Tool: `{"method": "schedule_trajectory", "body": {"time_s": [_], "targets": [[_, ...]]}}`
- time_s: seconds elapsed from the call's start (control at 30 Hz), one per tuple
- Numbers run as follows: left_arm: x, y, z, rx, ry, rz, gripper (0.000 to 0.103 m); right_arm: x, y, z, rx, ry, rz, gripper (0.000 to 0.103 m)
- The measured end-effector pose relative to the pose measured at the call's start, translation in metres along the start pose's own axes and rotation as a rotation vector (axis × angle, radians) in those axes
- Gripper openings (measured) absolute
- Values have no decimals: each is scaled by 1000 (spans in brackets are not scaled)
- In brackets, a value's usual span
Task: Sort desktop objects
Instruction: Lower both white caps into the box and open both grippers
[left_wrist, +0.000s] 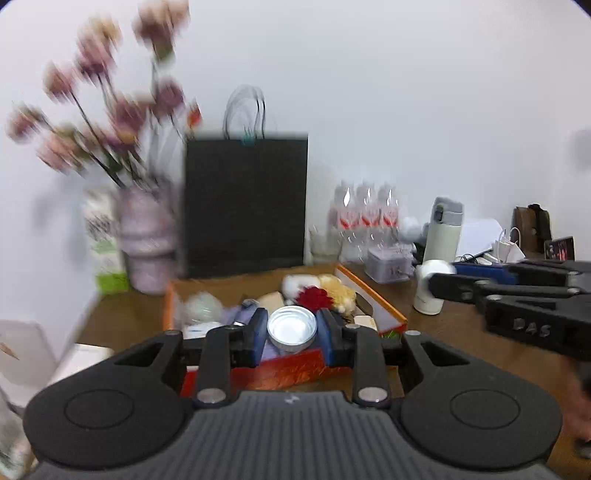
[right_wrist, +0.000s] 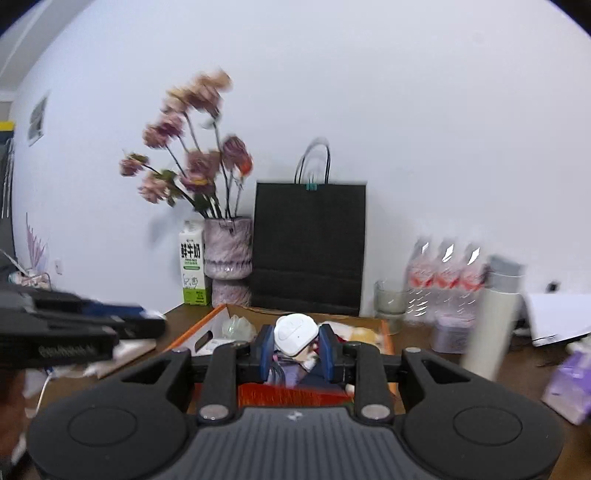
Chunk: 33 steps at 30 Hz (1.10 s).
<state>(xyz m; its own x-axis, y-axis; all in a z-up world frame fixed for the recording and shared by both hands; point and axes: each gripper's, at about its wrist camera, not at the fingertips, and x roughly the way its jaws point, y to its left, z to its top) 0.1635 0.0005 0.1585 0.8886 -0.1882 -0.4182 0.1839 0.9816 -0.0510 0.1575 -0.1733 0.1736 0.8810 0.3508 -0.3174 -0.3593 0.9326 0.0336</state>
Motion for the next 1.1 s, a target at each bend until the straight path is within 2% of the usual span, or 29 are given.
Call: {"method": "schedule_trajectory", "body": {"time_s": [0.1,0.13,0.2,0.27,0.3,0.33,0.43,0.47,0.57,0.6,0.67,0.73,0.8,0.93,1.1], "targets": [[72,7,19,27,96,58,29,87,-19,27,86,162,46,25],[99,12,21,17,154,58,29,121,-25,31,113,230,44,25],[141,25,19,-44,266,52,30,175,-32,30,146,351,44,25],[170,36,13,-89,323,47,33,216,-33,24,151,439,31,25],[179,40,10,-99,339,36,38,230,-32,19,153,458,27,25],[186,45,7,-111,349,31,51,246,-31,15,150,483,30,26],[190,50,2,-83,319,64,59,261,-30,4,156,530,23,28],[187,51,0,-79,313,73,61,260,-30,3,158,524,29,29],[173,55,4,-90,285,135,65,241,-32,7,142,466,16,45],[168,57,7,-90,273,155,67,231,-31,9,131,441,10,48],[152,55,9,-105,238,180,80,211,-32,13,118,401,3,53],[129,51,3,-118,198,198,82,178,-31,6,109,345,-4,70],[104,46,-9,-135,149,211,84,140,-28,-13,80,289,-14,78],[64,29,-43,-152,126,215,90,78,-17,-59,12,271,-84,78],[21,10,-83,-149,116,242,97,31,-9,-109,33,326,-72,80]]}}
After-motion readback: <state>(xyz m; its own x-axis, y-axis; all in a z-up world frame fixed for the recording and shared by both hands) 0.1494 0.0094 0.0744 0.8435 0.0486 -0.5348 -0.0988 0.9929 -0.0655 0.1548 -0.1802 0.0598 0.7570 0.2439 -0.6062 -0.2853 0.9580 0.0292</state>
